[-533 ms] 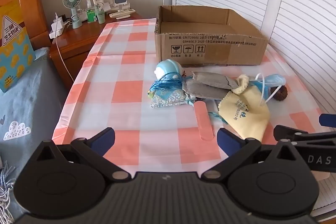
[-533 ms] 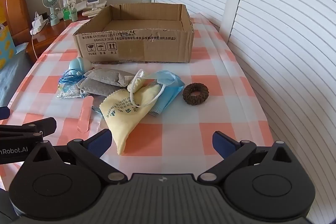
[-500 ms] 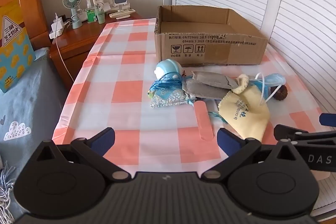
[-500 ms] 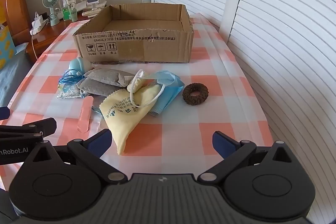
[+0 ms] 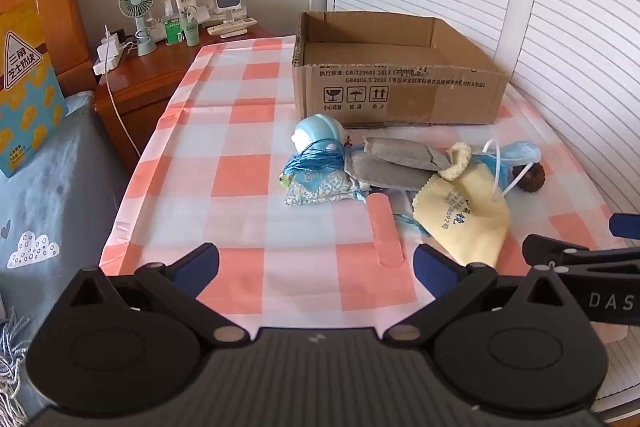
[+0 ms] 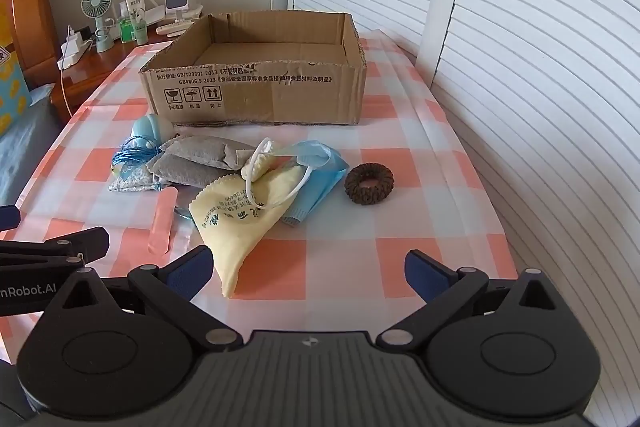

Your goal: Organize soft objects

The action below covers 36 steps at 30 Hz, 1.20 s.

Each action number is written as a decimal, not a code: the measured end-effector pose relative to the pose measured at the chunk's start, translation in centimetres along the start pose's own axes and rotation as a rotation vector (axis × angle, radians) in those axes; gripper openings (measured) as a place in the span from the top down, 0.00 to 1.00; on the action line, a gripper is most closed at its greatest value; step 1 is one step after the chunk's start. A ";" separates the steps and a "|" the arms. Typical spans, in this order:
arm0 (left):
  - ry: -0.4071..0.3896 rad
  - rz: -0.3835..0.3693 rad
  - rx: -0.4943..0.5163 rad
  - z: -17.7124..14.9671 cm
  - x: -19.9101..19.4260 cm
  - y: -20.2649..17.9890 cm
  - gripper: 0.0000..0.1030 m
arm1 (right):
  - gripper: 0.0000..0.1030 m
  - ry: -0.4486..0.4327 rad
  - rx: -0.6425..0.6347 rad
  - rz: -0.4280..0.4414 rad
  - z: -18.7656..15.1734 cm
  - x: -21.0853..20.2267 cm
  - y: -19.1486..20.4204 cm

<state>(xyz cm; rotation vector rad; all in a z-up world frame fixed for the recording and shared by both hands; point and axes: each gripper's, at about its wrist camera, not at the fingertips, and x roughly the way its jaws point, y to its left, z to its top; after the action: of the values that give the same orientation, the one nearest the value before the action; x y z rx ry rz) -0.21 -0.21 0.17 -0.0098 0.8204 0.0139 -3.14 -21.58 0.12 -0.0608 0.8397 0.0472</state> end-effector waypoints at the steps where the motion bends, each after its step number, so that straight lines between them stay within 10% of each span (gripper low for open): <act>1: 0.000 0.000 0.000 0.0 0.0 0.0 0.00 | 0.00 -0.001 0.000 0.000 0.0 0.0 0.0; 36: -0.004 0.004 0.002 0.2 -0.5 -0.1 0.01 | 0.00 -0.015 0.005 -0.003 0.2 -0.2 -0.1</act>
<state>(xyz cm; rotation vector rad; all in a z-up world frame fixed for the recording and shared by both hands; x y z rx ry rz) -0.41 -0.30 0.71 -0.0060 0.8160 0.0168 -3.12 -21.64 0.41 -0.0566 0.8246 0.0428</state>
